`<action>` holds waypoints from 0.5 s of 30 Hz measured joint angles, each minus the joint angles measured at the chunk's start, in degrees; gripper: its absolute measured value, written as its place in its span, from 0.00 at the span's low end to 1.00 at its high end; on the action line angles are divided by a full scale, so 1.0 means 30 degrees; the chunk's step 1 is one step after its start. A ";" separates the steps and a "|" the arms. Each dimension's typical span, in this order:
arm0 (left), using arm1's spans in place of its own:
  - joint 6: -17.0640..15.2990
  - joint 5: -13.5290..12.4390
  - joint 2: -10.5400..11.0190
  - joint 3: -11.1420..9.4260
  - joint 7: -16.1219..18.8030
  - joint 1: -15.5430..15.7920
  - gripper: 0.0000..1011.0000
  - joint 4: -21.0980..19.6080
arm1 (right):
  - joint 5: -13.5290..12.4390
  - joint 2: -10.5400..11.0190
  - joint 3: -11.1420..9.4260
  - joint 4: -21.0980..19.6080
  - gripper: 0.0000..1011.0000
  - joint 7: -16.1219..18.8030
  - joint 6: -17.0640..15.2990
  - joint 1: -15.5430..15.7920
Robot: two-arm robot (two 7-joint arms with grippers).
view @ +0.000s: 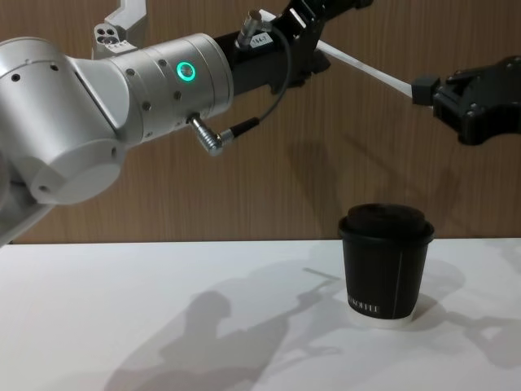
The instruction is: Pick up the straw with one hand, pass it to the other hand, and insert it into the cup.
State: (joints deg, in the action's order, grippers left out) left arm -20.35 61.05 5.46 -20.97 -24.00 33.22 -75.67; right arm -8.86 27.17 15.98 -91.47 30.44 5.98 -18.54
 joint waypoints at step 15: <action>0.0068 0.0107 -0.0065 -0.0089 0.0107 0.0119 0.59 0.0269 | 0.0000 0.0000 0.0000 0.0000 0.00 0.0000 0.0000 0.0001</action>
State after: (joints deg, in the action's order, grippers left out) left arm -20.15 61.37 5.26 -21.23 -23.67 33.58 -74.86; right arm -8.86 27.17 15.98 -91.47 30.44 5.98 -18.54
